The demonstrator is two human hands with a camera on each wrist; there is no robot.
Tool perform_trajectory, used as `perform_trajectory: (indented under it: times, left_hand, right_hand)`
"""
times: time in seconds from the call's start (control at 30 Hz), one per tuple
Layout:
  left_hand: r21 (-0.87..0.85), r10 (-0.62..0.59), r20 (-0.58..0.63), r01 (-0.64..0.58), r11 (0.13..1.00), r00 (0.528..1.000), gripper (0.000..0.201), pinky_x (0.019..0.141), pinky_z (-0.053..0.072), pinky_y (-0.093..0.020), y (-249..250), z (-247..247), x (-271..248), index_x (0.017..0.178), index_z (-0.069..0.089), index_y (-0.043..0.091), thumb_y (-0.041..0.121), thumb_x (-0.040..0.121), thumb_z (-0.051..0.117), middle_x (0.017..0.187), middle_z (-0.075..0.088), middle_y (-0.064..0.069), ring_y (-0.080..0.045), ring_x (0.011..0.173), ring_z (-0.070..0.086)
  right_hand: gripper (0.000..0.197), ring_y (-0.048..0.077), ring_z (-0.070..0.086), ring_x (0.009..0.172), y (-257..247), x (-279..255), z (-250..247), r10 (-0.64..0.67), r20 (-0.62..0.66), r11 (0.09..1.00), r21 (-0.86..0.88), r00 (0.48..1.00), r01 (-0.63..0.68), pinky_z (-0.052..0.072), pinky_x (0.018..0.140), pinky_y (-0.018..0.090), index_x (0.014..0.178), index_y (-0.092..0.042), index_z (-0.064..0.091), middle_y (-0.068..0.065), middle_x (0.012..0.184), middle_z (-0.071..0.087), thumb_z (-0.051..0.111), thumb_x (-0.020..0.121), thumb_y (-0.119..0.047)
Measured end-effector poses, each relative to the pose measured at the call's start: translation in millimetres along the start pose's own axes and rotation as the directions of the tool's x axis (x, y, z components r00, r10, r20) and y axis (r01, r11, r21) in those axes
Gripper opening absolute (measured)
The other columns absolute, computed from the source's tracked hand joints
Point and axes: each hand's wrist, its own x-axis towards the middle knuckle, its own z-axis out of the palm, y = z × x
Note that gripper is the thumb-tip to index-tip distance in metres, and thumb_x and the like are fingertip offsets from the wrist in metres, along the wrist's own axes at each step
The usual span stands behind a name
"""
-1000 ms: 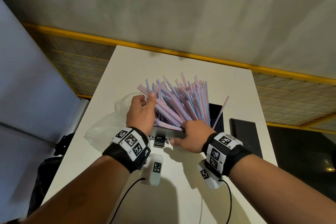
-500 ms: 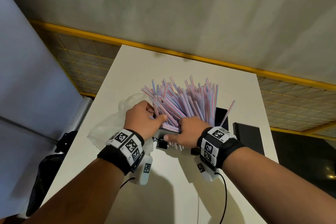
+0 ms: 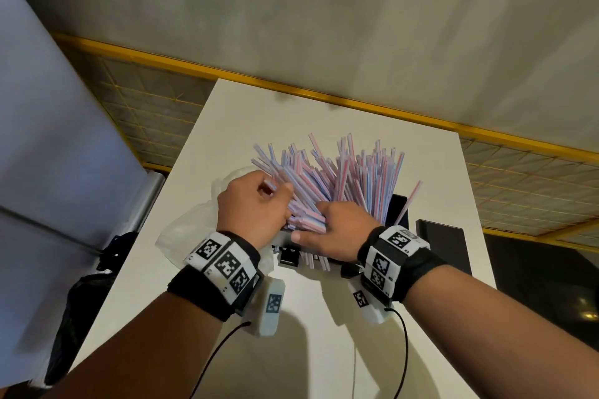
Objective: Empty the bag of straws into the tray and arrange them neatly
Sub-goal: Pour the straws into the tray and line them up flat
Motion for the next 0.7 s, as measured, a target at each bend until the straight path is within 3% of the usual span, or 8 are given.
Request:
perform_trajectory:
  times: [0.1, 0.23, 0.33, 0.4, 0.47, 0.53, 0.6, 0.7]
  left_hand:
    - [0.083, -0.042, 0.051, 0.037, 0.996, 0.998, 0.024, 0.075, 0.060, -0.040, -5.1, -2.1, 4.4, 0.073, 0.067, 0.016, 0.035, 0.086, 0.070, 0.058, 0.070, 0.000, -0.022, 0.063, 0.071]
    - [0.080, -0.065, 0.044, 0.061, 0.995, 0.997, 0.045, 0.077, 0.057, -0.043, -15.9, -5.6, 7.0, 0.077, 0.060, 0.017, 0.060, 0.090, 0.057, 0.071, 0.068, -0.004, -0.029, 0.075, 0.067]
    - [0.080, -0.097, 0.137, 0.087, 0.993, 0.986, 0.060, 0.084, 0.040, -0.034, -9.1, -1.7, 2.1, 0.106, 0.058, 0.016, 0.069, 0.096, 0.032, 0.098, 0.063, -0.002, -0.027, 0.098, 0.058]
    - [-0.038, -0.138, 0.229, 0.151, 0.988, 0.964, 0.085, 0.096, 0.038, -0.036, -5.1, 4.5, -0.9, 0.125, 0.053, 0.018, 0.085, 0.084, 0.020, 0.119, 0.060, -0.002, -0.025, 0.115, 0.055]
    - [-0.127, -0.155, 0.272, 0.196, 0.972, 0.950, 0.106, 0.110, 0.037, -0.042, -6.5, 13.8, -5.8, 0.140, 0.046, 0.018, 0.095, 0.071, 0.020, 0.135, 0.057, -0.004, -0.025, 0.128, 0.052]
    - [-0.148, -0.166, 0.232, 0.203, 0.968, 0.958, 0.092, 0.106, 0.038, -0.040, -8.1, 20.5, -9.6, 0.142, 0.041, 0.018, 0.086, 0.081, 0.031, 0.134, 0.057, -0.004, -0.026, 0.126, 0.053]
    - [-0.157, -0.167, 0.151, 0.190, 0.969, 0.974, 0.070, 0.099, 0.039, -0.036, -8.0, 23.6, -11.5, 0.141, 0.040, 0.018, 0.069, 0.093, 0.044, 0.130, 0.055, -0.001, -0.025, 0.122, 0.053]
    - [-0.210, -0.102, 0.016, 0.103, 0.972, 0.995, 0.067, 0.104, 0.039, -0.032, -9.3, 20.3, -9.1, 0.144, 0.036, 0.014, 0.049, 0.093, 0.061, 0.142, 0.048, -0.004, -0.022, 0.129, 0.049]
  right_hand:
    - [0.053, 0.017, 0.052, 0.062, 7.0, -5.8, -3.4, -0.015, -0.009, 1.000, -0.028, 1.000, 0.014, 0.040, 0.056, 0.031, 0.076, -0.020, 0.049, 0.002, 0.068, 0.053, 0.059, 0.082, -0.072]
    - [0.054, 0.019, 0.060, 0.070, 20.4, -19.8, -3.1, 0.001, -0.120, 1.000, 0.016, 0.993, 0.001, 0.048, 0.063, 0.030, 0.089, -0.017, 0.060, 0.000, 0.076, 0.063, 0.069, 0.078, -0.069]
    - [0.064, 0.023, 0.053, 0.058, 23.5, -29.2, -4.1, 0.056, -0.169, 0.996, -0.060, 0.984, -0.067, 0.040, 0.054, 0.032, 0.072, -0.009, 0.055, 0.008, 0.062, 0.055, 0.060, 0.081, -0.072]
    - [0.066, 0.023, 0.049, 0.053, 21.7, -29.6, -1.4, 0.082, -0.138, 0.992, -0.086, 0.987, -0.094, 0.035, 0.050, 0.031, 0.064, -0.012, 0.049, 0.007, 0.056, 0.049, 0.052, 0.085, -0.075]
    - [0.058, 0.019, 0.053, 0.058, 20.6, -29.9, 4.1, 0.051, -0.109, 0.998, -0.025, 0.993, -0.054, 0.037, 0.054, 0.030, 0.069, -0.015, 0.052, 0.001, 0.061, 0.055, 0.052, 0.088, -0.070]
    - [0.045, 0.020, 0.061, 0.072, 19.3, -32.8, 5.4, -0.002, -0.109, 1.000, 0.022, 0.994, 0.005, 0.048, 0.064, 0.031, 0.085, -0.017, 0.062, 0.000, 0.076, 0.066, 0.058, 0.089, -0.062]
    - [0.037, 0.020, 0.064, 0.081, 19.4, -41.5, 0.9, -0.036, -0.129, 0.998, 0.040, 0.991, 0.041, 0.051, 0.071, 0.030, 0.098, -0.016, 0.067, 0.001, 0.088, 0.070, 0.063, 0.090, -0.053]
    - [0.027, 0.016, 0.061, 0.072, 29.0, -60.2, -9.0, 0.048, -0.213, 0.996, 0.086, 0.976, -0.030, 0.041, 0.060, 0.022, 0.087, -0.016, 0.069, -0.003, 0.080, 0.069, 0.068, 0.089, -0.043]
